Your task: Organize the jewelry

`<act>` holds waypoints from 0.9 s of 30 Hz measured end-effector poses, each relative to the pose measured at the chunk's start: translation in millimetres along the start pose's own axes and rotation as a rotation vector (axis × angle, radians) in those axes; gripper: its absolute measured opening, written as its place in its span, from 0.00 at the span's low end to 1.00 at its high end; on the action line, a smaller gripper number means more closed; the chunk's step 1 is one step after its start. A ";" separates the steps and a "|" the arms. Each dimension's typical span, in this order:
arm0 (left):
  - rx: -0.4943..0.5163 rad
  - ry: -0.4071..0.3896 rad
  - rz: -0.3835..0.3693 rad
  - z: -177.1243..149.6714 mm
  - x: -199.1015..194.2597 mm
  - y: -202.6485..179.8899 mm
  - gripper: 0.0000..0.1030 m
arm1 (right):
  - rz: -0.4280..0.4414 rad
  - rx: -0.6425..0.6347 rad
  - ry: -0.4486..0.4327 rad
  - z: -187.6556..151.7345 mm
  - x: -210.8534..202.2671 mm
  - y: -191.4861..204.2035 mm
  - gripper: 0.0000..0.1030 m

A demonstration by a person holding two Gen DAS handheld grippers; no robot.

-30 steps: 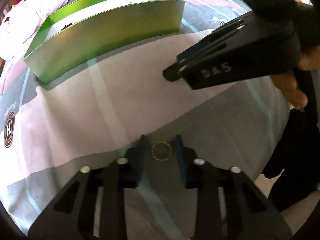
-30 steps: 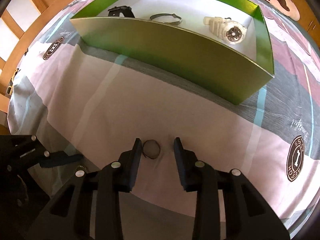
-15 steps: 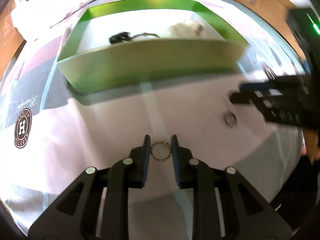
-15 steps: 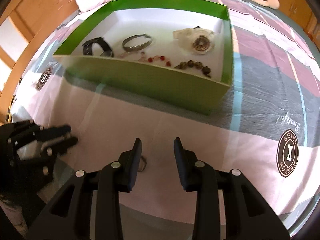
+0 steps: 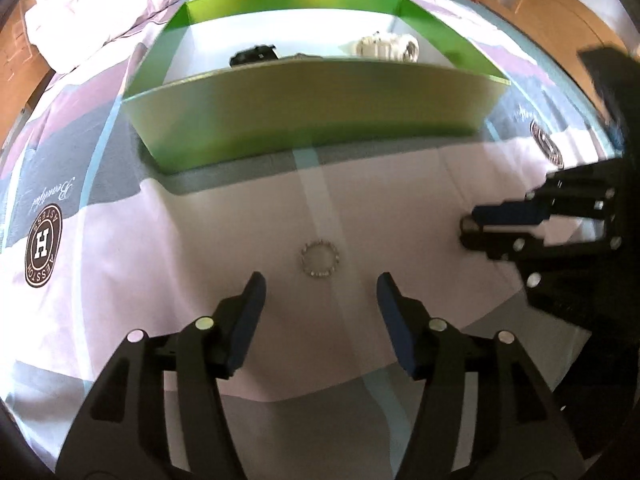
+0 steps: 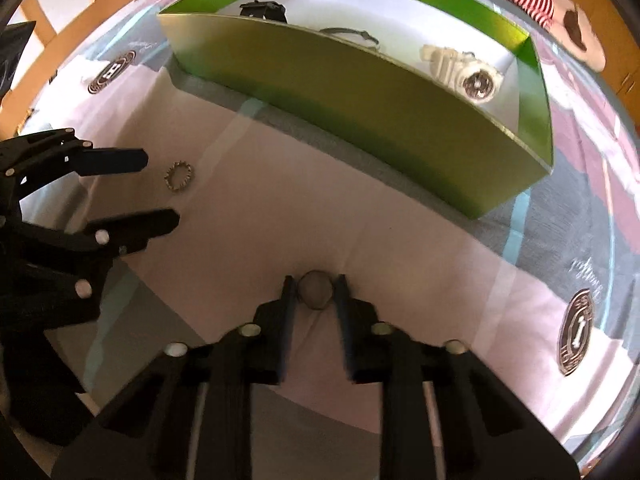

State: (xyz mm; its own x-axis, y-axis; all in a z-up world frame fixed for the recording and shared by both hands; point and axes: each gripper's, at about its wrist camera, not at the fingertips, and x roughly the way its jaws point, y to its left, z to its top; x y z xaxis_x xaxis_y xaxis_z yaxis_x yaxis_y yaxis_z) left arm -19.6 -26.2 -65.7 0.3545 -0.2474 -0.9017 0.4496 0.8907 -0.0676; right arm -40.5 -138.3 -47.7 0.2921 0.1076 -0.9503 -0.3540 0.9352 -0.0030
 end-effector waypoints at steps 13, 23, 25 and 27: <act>0.001 -0.015 -0.004 -1.1 2.0 -6.2 0.33 | 0.007 0.078 -0.057 6.6 -11.1 -22.8 0.26; -0.016 -0.030 0.008 3.3 5.0 -7.4 0.42 | -0.006 0.025 -0.013 2.2 -0.5 -11.0 0.26; -0.009 -0.031 0.010 4.4 6.2 -9.6 0.42 | -0.008 0.025 -0.018 1.0 -1.0 -11.1 0.26; 0.002 -0.033 0.019 5.3 7.5 -11.8 0.42 | -0.017 0.015 -0.028 0.8 -0.8 -10.4 0.26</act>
State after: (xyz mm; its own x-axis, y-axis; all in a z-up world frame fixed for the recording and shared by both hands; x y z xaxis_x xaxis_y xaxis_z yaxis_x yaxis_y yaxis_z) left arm -17.9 -40.6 -69.4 0.3900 -0.2435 -0.8880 0.4441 0.8946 -0.0502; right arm -36.4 -147.9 -46.7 0.3226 0.1007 -0.9412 -0.3359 0.9418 -0.0144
